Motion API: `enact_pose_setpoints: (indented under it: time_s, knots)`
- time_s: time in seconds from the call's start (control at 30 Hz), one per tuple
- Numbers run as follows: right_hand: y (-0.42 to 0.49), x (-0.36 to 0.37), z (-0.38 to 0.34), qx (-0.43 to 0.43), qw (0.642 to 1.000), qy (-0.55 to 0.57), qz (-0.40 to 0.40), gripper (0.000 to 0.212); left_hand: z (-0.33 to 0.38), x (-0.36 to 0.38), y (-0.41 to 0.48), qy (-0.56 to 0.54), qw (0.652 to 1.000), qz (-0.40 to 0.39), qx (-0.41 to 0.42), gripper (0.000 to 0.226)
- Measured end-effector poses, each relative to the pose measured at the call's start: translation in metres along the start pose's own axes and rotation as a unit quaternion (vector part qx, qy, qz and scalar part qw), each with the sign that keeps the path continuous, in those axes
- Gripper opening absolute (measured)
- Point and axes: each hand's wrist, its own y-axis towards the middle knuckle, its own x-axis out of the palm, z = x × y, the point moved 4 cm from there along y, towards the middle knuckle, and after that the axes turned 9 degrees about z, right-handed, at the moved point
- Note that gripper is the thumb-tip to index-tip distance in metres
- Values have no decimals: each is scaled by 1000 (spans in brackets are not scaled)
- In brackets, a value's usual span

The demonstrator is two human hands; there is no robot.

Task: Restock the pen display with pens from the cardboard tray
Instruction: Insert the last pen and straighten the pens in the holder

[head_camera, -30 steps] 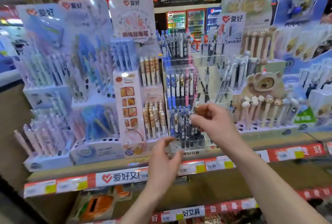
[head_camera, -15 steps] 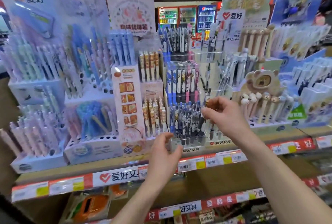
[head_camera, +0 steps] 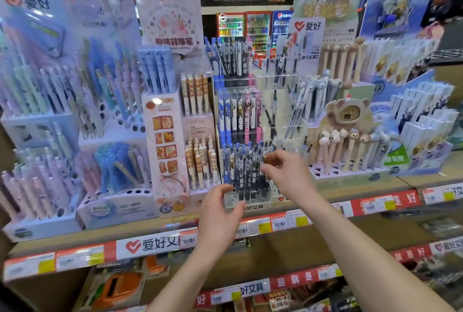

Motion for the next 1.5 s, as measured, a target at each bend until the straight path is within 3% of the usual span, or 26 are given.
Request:
enact_pose_setpoints:
  time_s: [0.17, 0.37, 0.53, 0.83, 1.0, 1.1, 1.2, 1.5]
  knots:
    - [-3, 6, 3, -7, 997, -76, -5, 11, 0, 0, 1, 4, 1000, -1, -2, 43]
    - [-6, 9, 4, 14, 997, -81, -11, 22, 4, 1, 3, 13, 1000, -1, -1, 46]
    - [-8, 10, -8, -7, 998, -62, -7, 15, 5, 4, 3, 23, 1000, 0, 9, 46]
    - [2, 4, -12, -34, 996, -76, 22, 21, 4, 4, 3, 15, 1000, -5, 0, 45]
    - [1, 6, -10, -22, 993, -116, -11, 22, 4, 4, 2, 14, 1000, -5, -3, 44]
    - [5, 0, -13, 3, 996, -80, -47, 14, 4, 4, 3, 15, 1000, -3, -2, 45]
    - [14, -17, -16, 13, 999, -44, -1, 16, 3, 4, 4, 10, 1000, -7, -4, 45]
    - [34, -15, -13, 22, 987, -160, 2, 25, 3, 5, 3, 8, 1000, -9, -1, 45]
